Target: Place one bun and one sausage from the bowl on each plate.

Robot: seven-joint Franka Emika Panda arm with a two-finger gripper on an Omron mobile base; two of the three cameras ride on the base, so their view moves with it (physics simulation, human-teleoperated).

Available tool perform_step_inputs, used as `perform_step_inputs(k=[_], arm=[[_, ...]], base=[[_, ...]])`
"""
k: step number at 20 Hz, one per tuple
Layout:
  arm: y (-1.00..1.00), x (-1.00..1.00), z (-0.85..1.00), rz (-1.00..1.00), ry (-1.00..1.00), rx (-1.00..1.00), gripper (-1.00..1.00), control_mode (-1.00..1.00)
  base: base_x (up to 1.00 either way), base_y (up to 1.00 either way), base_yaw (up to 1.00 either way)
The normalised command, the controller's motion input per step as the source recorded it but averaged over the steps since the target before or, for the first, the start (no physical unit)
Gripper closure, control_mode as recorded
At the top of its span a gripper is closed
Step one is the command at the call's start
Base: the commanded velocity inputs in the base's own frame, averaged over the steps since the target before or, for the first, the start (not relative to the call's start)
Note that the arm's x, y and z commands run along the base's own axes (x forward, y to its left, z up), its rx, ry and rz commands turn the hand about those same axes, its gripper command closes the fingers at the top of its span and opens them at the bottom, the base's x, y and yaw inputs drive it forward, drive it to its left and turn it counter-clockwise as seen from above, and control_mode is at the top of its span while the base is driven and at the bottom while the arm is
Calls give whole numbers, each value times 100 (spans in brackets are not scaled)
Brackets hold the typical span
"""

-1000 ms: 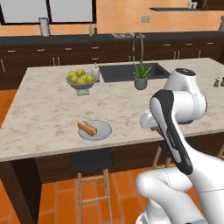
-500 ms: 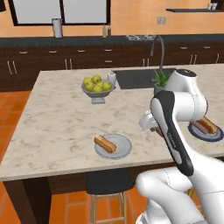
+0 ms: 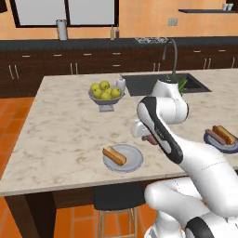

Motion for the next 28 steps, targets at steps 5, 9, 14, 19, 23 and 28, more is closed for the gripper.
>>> perform_step_inputs(k=[5,9,14,19,23,28], arm=[[60,97,-97,10,14,-1,100,-100],[35,78,-54,9,2,0,100,-100],[-12,57,-38,7,11,-2,100,-100],[-23,-4,-22,6,0,0,100,-100],[0,-4,-67,5,0,0,100,-100],[0,5,-39,5,-3,0,100,-100]], base=[[0,0,0],[0,0,0],[0,0,0],[0,0,0],[0,0,0],[0,0,0]])
